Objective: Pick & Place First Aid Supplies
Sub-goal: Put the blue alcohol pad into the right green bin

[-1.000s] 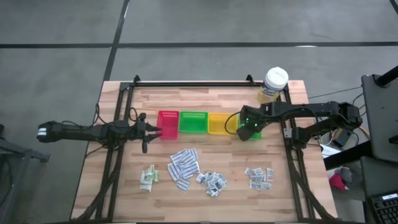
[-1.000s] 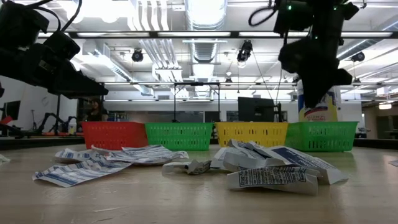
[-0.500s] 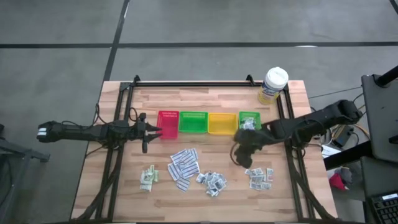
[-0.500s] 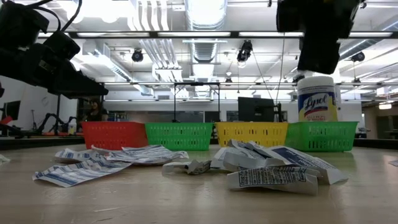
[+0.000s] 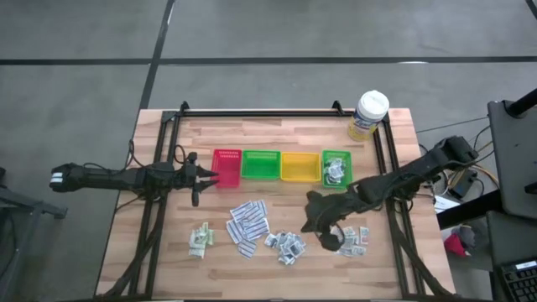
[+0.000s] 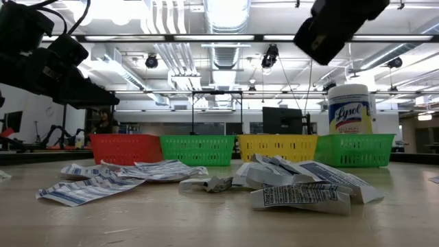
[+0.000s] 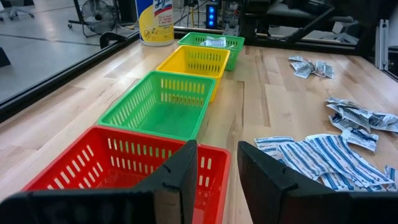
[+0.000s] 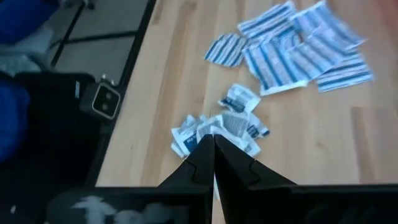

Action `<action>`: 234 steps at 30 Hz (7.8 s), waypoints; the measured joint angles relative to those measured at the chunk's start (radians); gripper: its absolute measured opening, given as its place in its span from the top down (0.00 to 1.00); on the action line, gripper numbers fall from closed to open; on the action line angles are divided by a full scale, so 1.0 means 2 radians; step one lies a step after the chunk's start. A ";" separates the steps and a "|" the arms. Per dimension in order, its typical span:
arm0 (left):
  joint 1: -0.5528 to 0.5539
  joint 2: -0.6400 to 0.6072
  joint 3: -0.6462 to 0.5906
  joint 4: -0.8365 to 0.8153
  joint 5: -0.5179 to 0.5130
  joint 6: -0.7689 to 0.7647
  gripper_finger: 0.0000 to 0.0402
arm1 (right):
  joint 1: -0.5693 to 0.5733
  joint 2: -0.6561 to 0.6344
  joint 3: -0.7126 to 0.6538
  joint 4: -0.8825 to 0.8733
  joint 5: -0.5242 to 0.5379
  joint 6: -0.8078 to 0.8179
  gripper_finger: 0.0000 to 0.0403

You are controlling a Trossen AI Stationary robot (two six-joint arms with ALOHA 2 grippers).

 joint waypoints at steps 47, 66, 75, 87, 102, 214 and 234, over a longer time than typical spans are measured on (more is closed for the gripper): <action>0.000 0.002 0.000 0.000 0.000 0.000 0.72 | 0.005 0.220 0.158 -0.144 -0.047 -0.089 0.79; 0.000 0.002 0.000 0.000 0.000 0.000 0.72 | 0.005 0.221 0.124 -0.111 -0.047 -0.060 0.79; 0.000 0.002 0.000 0.000 0.000 0.000 0.72 | 0.003 0.221 0.123 -0.102 -0.035 -0.060 0.76; 0.000 0.002 0.000 0.000 0.000 0.000 0.72 | 0.002 0.221 0.123 -0.096 -0.034 -0.049 0.77; 0.000 0.002 0.000 0.000 0.000 0.000 0.72 | 0.008 0.260 0.127 -0.086 -0.040 -0.025 0.80; 0.000 0.002 0.000 0.000 0.000 0.000 0.72 | 0.013 0.000 0.127 -0.529 0.393 0.245 0.98; 0.000 0.002 0.000 0.000 0.000 0.000 0.72 | -0.085 -0.002 0.099 -0.653 0.449 0.626 0.98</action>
